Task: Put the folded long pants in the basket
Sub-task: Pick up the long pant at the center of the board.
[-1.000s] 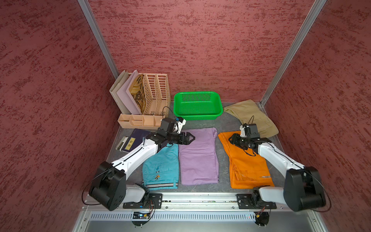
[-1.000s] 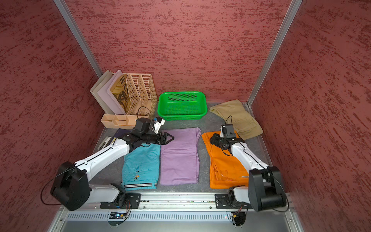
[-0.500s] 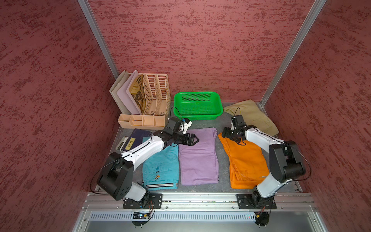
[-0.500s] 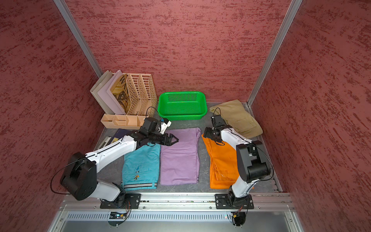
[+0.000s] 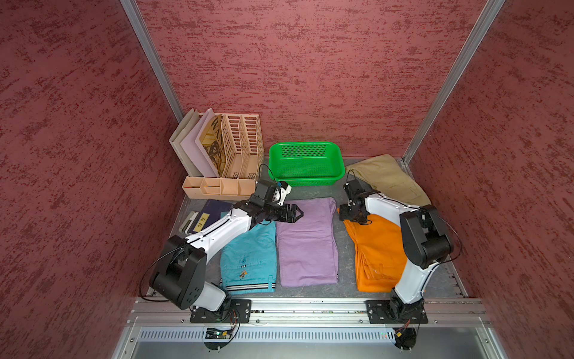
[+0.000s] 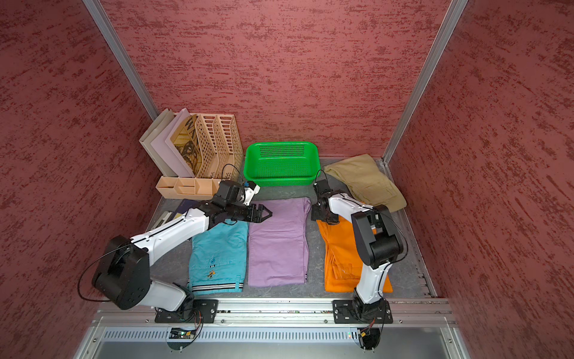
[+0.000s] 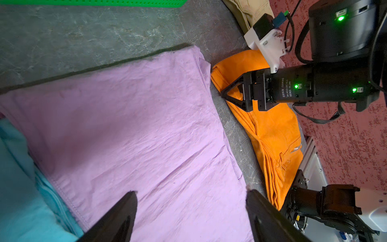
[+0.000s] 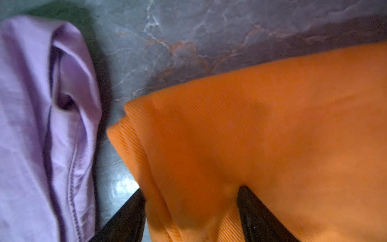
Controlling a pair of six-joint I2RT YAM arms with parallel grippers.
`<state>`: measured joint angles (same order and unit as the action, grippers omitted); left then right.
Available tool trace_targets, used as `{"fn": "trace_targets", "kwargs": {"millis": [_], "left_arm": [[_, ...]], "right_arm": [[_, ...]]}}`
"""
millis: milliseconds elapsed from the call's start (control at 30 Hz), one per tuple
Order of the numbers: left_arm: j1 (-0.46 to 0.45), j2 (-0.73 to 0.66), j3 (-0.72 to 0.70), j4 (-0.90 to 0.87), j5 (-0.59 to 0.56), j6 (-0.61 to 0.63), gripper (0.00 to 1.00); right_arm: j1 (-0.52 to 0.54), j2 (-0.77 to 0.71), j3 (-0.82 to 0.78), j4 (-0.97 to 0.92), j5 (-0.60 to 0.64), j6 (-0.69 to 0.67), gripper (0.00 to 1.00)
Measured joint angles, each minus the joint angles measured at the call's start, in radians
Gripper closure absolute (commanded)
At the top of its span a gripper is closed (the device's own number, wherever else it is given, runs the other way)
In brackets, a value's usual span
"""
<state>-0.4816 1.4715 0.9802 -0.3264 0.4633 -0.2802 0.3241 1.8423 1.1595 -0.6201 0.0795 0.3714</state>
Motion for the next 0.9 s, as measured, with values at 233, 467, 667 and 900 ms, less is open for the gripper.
{"fn": "trace_targets", "kwargs": {"millis": [233,467,667,900], "left_arm": [[0.002,0.000,0.000,0.000,0.008,-0.003,0.13],[0.005,0.003,-0.008,0.081,0.126,-0.055,0.11],[0.005,0.148,0.077,0.151,0.221,-0.161,0.11],[-0.002,0.373,0.304,0.182,0.330,-0.310,0.12]], "right_arm": [[0.003,-0.031,-0.036,0.035,0.039,-0.021,0.80],[-0.042,-0.261,-0.229,0.205,-0.084,-0.057,0.93],[-0.064,-0.535,-0.431,0.380,-0.257,-0.107,0.93],[-0.062,-0.684,-0.700,0.691,-0.515,-0.153,0.91]]}}
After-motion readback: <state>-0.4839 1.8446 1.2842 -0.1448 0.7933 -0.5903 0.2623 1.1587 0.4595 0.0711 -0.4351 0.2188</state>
